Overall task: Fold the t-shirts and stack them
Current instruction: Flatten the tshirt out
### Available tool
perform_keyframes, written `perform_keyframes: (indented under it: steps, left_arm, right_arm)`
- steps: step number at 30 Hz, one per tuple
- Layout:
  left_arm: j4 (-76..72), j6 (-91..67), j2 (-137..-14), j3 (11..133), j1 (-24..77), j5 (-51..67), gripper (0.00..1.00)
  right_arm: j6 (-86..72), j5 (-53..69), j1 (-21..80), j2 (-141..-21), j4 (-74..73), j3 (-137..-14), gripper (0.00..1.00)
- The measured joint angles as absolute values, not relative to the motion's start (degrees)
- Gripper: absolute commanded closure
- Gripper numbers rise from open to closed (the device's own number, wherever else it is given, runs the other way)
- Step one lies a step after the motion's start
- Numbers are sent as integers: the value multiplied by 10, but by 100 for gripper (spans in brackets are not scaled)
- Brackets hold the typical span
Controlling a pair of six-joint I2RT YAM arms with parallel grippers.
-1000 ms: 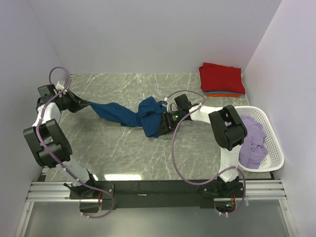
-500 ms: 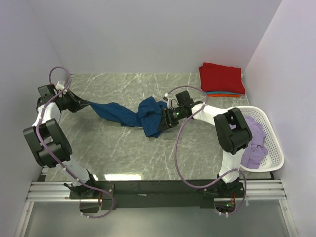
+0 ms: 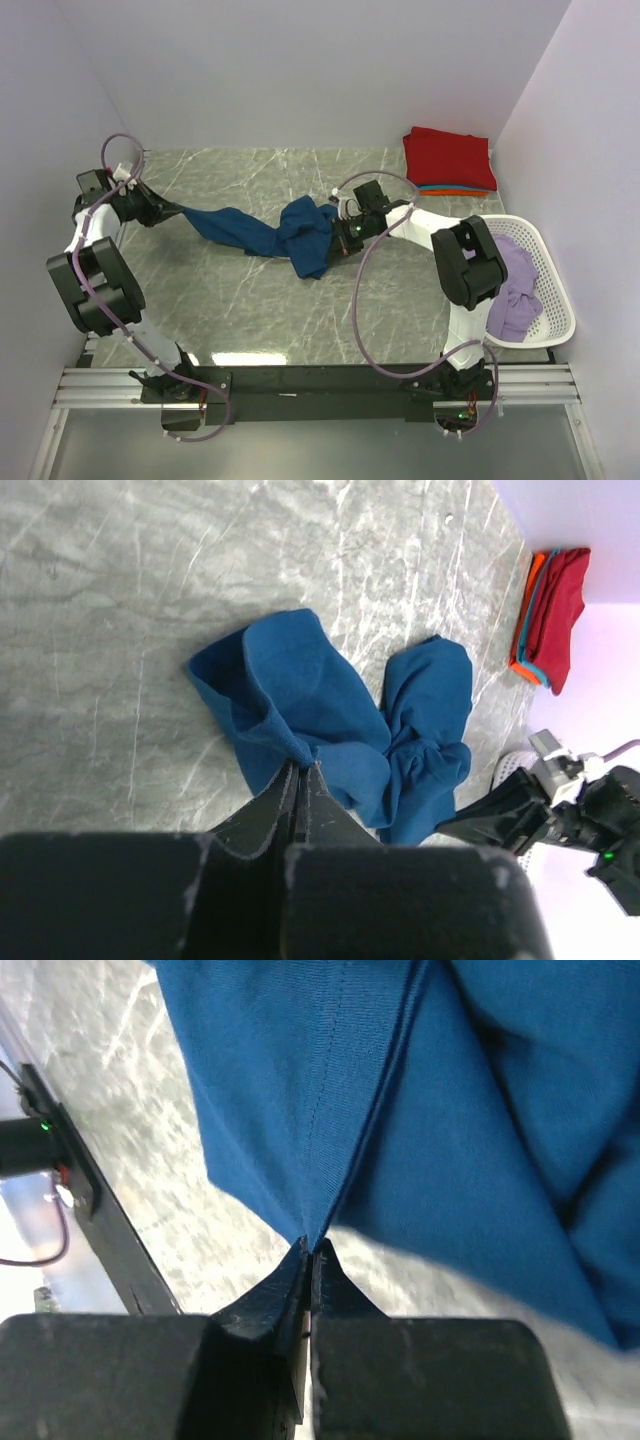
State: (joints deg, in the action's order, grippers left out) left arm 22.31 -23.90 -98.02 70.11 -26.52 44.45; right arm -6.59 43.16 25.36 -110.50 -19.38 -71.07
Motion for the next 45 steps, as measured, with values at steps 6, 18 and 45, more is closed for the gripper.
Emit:
perform_keyframes:
  steps: [6,18,45]
  left_arm:
    - [299,-167,-987,804,-264,452,99]
    - [417,-12,-889,928,-263,448,99]
    - [368,-55,-762,855,-215,399,99]
  right_arm:
    - [10,371,244,-1029,-293,-764,100]
    - [166,197,187,-854,-406,-1035,100]
    - [308,-19,162,-786,-205,-973,100]
